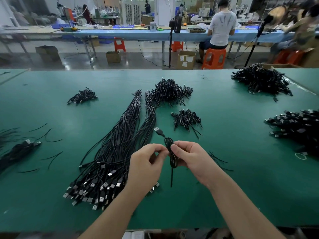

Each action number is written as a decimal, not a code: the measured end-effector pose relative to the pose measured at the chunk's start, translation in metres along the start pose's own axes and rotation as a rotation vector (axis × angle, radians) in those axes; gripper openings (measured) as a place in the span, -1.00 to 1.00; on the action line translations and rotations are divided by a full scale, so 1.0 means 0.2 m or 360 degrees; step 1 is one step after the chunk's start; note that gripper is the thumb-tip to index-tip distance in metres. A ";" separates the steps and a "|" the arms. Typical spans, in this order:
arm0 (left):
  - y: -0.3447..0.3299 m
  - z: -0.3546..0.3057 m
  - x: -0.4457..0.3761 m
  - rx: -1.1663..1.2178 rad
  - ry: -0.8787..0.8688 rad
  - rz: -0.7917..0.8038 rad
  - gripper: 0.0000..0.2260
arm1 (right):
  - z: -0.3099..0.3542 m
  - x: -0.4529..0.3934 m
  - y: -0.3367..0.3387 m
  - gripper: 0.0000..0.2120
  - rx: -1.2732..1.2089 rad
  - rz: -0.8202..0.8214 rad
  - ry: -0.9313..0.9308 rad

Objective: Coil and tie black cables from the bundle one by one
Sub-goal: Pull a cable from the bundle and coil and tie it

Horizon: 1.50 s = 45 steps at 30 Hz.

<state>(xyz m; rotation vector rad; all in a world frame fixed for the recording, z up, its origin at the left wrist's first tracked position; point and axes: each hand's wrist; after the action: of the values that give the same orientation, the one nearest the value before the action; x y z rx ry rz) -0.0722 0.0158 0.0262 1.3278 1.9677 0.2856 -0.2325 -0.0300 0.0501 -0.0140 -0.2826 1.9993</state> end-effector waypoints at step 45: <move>0.02 0.00 -0.01 -0.0169 -0.0214 -0.0167 -0.93 | -0.01 -0.01 0.00 -0.41 0.0028 -0.0303 -0.0370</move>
<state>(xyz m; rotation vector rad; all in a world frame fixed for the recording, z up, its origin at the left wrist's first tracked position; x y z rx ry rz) -0.0693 0.0153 0.0296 1.1426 1.8757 0.2403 -0.2320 -0.0307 0.0471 0.2496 -0.3999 1.8145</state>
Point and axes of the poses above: each hand's wrist, its own x-axis away from the middle knuckle, its own y-axis out of the back of the hand, z = x × y, and after that the axes turned 12 degrees about -x, right-handed
